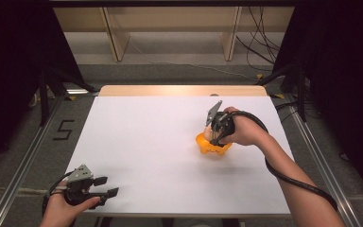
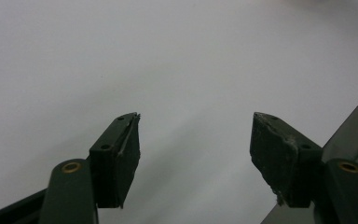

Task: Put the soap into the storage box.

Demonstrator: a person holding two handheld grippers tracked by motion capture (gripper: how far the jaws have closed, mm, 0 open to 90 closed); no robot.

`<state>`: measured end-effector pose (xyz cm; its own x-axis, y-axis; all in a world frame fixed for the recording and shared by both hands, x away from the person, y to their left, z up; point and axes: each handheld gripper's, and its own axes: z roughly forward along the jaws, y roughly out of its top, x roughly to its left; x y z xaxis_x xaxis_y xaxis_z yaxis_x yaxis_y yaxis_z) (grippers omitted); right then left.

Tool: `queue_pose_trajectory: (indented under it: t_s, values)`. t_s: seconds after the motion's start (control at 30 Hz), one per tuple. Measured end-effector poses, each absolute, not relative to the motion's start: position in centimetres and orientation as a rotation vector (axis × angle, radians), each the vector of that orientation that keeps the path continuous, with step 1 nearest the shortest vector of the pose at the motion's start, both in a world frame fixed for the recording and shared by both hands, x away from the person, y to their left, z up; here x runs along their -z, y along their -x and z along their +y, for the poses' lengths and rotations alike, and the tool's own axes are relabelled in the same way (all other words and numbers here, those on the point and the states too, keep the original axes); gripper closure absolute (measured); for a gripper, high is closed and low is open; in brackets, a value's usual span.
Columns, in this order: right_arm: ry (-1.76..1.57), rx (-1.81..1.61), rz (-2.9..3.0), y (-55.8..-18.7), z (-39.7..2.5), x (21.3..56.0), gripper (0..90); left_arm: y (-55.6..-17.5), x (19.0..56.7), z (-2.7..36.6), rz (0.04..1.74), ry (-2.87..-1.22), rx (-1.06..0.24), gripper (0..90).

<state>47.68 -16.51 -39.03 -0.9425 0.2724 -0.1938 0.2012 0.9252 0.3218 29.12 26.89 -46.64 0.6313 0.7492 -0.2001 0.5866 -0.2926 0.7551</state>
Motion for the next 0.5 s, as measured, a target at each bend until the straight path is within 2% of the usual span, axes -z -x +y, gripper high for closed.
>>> queue_pose_trajectory:
  t_s: [0.5]
  values:
    - [-0.339, -0.42, 2.865, -48.15, -16.26, 39.86, 35.5, -29.11, 46.63, 26.9, 1.047, -1.998, -0.241, 32.9]
